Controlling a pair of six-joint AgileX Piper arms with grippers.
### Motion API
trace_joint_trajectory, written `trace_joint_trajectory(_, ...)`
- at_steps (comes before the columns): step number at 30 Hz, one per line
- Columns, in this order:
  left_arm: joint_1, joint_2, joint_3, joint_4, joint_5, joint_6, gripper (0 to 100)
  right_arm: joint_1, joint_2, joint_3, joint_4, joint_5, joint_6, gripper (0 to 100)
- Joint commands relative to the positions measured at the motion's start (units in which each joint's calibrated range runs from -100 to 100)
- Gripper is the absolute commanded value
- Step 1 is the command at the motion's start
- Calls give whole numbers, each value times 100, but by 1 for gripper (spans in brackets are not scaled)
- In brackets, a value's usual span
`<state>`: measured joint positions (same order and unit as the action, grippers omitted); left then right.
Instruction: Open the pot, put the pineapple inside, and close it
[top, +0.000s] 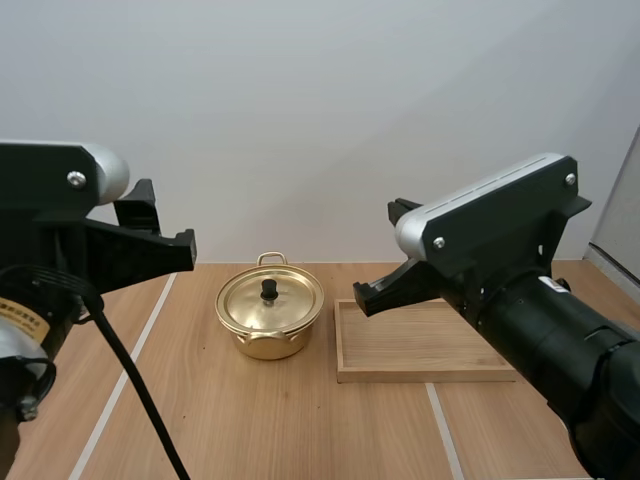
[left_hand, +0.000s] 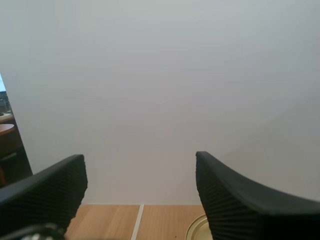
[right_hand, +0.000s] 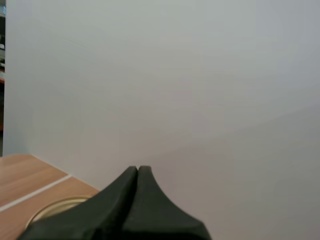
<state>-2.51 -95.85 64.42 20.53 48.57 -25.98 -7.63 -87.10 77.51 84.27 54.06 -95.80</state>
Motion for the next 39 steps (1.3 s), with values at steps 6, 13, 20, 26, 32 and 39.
trace_joint_trajectory(6, -22, -29, 476, 551, 1085, -148, 100, -120, -60, 535, -367, -536, 997, 0)
trace_joint_trajectory(13, -22, -29, 476, 484, 787, -287, 100, -161, -60, 535, -2184, -519, 2565, 0)
trace_joint_trajectory(20, -15, -29, 1352, 586, -624, -671, 100, -86, 106, 535, -3120, -581, 4114, 0)
trace_joint_trajectory(26, -15, -29, 2591, 591, -2023, -671, 100, 36, 130, 535, -3950, -832, 4118, 0)
trace_joint_trajectory(32, -15, -29, 2990, 580, -1678, -990, 100, 441, 130, 535, -4760, -872, 4809, 0)
trace_joint_trajectory(39, 2, -29, 2990, 493, -1097, -1304, 100, 881, -61, 546, -5860, -886, 5061, 0)
